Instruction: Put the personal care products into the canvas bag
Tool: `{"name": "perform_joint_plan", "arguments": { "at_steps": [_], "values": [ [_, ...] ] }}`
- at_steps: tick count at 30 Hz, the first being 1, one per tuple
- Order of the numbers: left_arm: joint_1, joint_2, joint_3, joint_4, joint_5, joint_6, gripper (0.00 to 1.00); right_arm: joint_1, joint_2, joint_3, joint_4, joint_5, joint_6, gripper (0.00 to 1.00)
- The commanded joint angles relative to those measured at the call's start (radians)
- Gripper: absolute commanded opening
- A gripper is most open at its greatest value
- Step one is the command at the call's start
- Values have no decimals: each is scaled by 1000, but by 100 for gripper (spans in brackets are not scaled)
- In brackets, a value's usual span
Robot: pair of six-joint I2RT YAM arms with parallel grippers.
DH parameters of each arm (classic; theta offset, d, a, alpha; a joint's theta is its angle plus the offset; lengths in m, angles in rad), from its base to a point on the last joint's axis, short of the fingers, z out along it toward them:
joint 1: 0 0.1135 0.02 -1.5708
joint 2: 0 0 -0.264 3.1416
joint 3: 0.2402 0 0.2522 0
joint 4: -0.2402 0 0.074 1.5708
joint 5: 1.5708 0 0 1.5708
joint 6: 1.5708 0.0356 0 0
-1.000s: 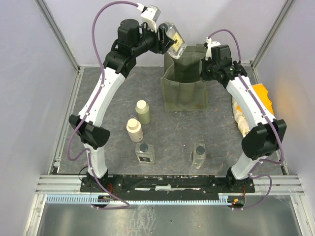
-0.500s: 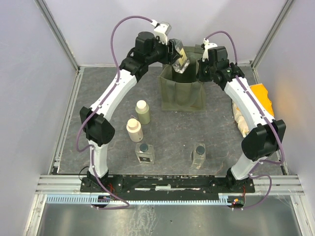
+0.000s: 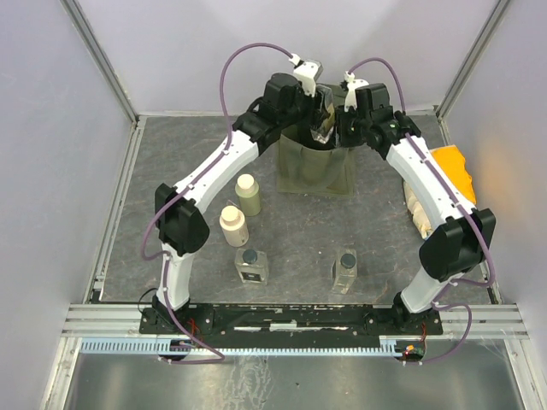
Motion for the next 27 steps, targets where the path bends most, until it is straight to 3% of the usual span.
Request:
{"name": "perform_joint_plan", "arguments": {
  "at_steps": [1, 4, 7, 16, 27],
  "values": [
    [-24, -29, -4, 189, -141, 97, 3, 8, -54, -4, -53, 47, -16, 46],
    [-28, -17, -26, 187, -183, 100, 3, 8, -77, -12, -64, 103, -21, 60],
    [-30, -3, -47, 209, -188, 81, 3, 8, -96, -5, -74, 164, -21, 67],
    [-34, 51, -61, 281, -210, 26, 3, -25, -137, 58, -113, 353, -21, 69],
    [-38, 82, -223, 410, -298, 26, 3, -81, -154, 68, -112, 342, -47, 70]
  ]
}}
